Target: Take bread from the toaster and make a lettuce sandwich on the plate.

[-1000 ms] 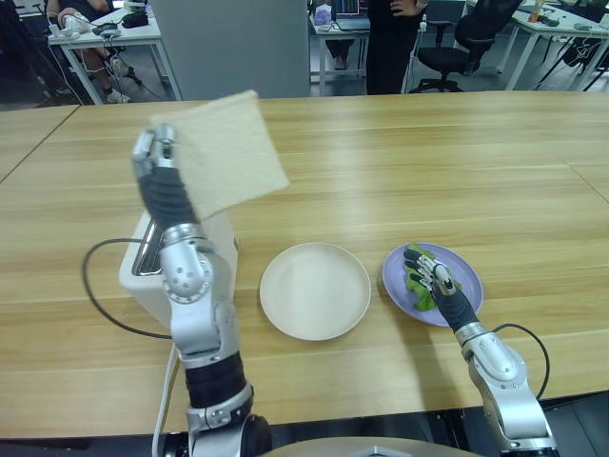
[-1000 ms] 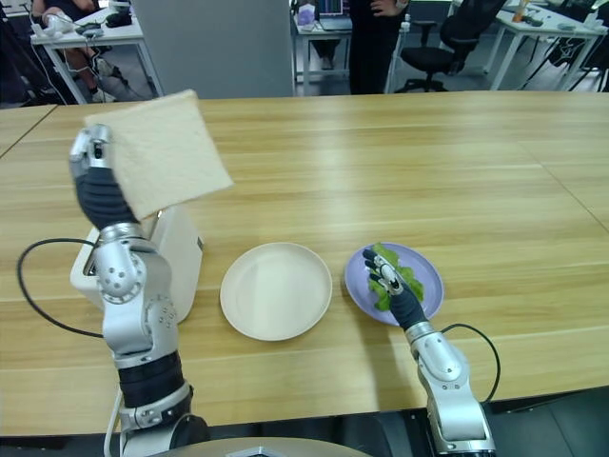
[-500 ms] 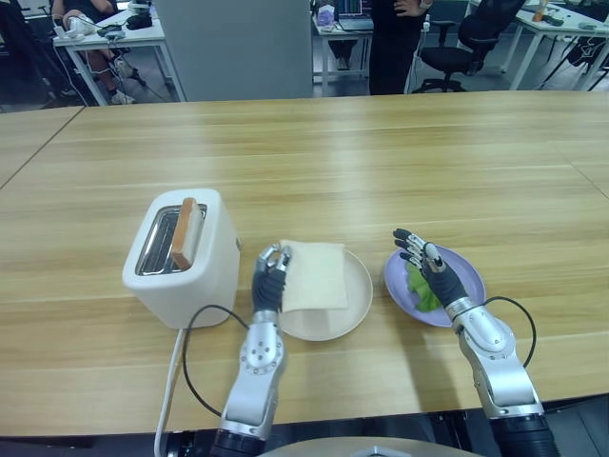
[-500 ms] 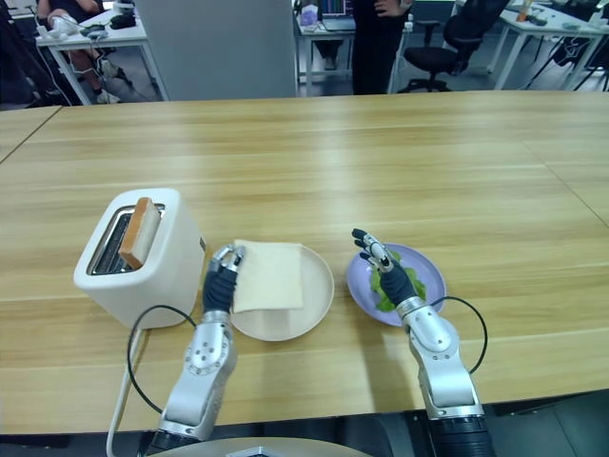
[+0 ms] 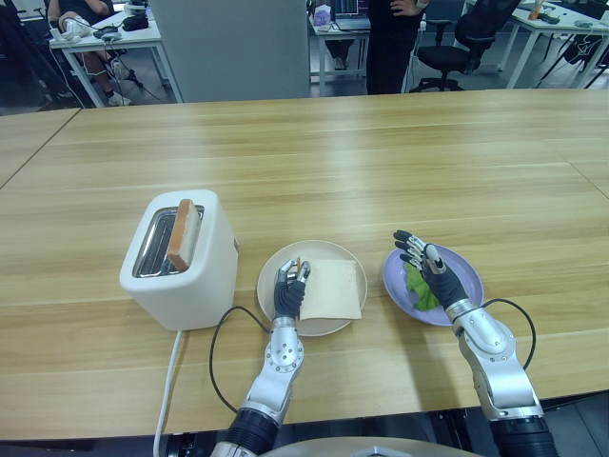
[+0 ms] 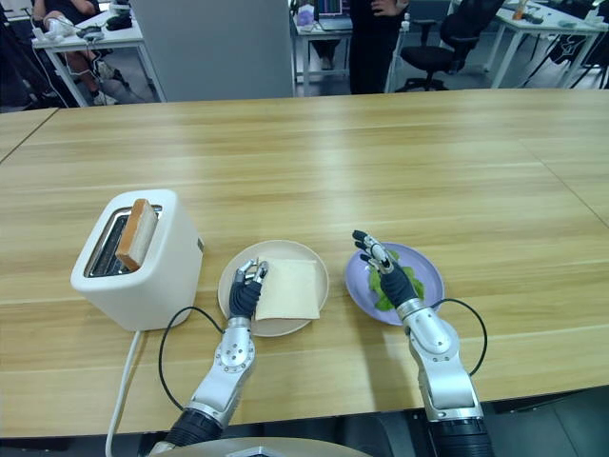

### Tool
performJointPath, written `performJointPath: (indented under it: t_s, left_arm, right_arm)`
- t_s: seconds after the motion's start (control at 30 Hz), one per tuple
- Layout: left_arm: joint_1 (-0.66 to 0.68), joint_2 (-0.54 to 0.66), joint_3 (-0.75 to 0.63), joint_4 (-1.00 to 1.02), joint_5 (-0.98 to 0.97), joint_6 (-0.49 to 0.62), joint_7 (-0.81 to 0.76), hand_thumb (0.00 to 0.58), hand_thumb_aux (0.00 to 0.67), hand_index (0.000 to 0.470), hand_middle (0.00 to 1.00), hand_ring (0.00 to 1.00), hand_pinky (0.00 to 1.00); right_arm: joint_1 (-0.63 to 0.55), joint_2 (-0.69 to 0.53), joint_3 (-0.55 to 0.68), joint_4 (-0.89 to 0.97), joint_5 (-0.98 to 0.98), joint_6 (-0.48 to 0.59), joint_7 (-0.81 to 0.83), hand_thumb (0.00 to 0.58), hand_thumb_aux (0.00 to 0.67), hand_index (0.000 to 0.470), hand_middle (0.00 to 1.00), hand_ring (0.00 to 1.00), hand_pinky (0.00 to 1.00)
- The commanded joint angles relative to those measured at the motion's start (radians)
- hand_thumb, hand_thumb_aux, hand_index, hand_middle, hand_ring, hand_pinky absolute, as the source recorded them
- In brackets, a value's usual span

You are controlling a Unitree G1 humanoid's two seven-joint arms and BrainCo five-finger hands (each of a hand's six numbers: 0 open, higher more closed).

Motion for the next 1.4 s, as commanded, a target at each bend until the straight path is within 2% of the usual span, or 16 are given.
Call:
performJointPath:
  t_s: [0.03, 0.27, 0.53, 0.73, 0.83, 1.27, 1.4]
  left_arm:
    - [-0.037, -0.083, 0.026, 0.033, 0.002, -0.023, 0.017, 0.580, 0.670, 0.460, 1.00, 1.00, 1.00]
    - [-0.057, -0.091, 0.047, -0.008, 0.001, 0.012, 0.019, 0.580, 0.670, 0.460, 1.00, 1.00, 1.00]
    - [-0.059, -0.075, 0.014, -0.294, 0.133, 0.217, 0.069, 0.580, 0.670, 0.460, 1.00, 1.00, 1.00]
    - [-0.070, -0.080, 0.000, -0.384, 0.129, 0.282, 0.025, 0.580, 0.670, 0.460, 1.00, 1.00, 1.00]
    - [-0.092, -0.052, 0.007, -0.331, 0.165, 0.291, 0.035, 0.580, 0.670, 0.460, 1.00, 1.00, 1.00]
    - [-0.192, 0.012, 0.033, 0.050, 0.259, 0.196, 0.117, 0.580, 0.670, 0.460, 1.00, 1.00, 1.00]
    - [-0.205, 0.030, 0.025, 0.100, 0.312, 0.194, 0.156, 0.580, 0.670, 0.460, 1.00, 1.00, 1.00]
  right_arm:
    - [0.020, 0.001, 0.004, 0.007, 0.005, -0.001, 0.007, 0.000, 0.000, 0.000, 0.00, 0.00, 0.00]
    - [0.019, 0.000, 0.001, 0.009, 0.006, 0.001, 0.011, 0.000, 0.000, 0.000, 0.00, 0.00, 0.00]
    - [0.033, 0.004, 0.002, 0.011, 0.003, -0.002, 0.010, 0.000, 0.000, 0.000, 0.00, 0.00, 0.00]
    - [0.027, 0.004, 0.002, 0.019, 0.001, -0.003, 0.012, 0.000, 0.000, 0.000, 0.00, 0.00, 0.00]
    - [0.026, 0.005, 0.001, 0.021, 0.000, -0.003, 0.010, 0.000, 0.000, 0.000, 0.00, 0.00, 0.00]
    - [0.022, -0.002, -0.012, 0.040, 0.007, -0.013, 0.015, 0.000, 0.000, 0.000, 0.00, 0.00, 0.00]
    - [0.023, -0.003, -0.016, 0.044, 0.009, -0.015, 0.016, 0.000, 0.000, 0.000, 0.00, 0.00, 0.00]
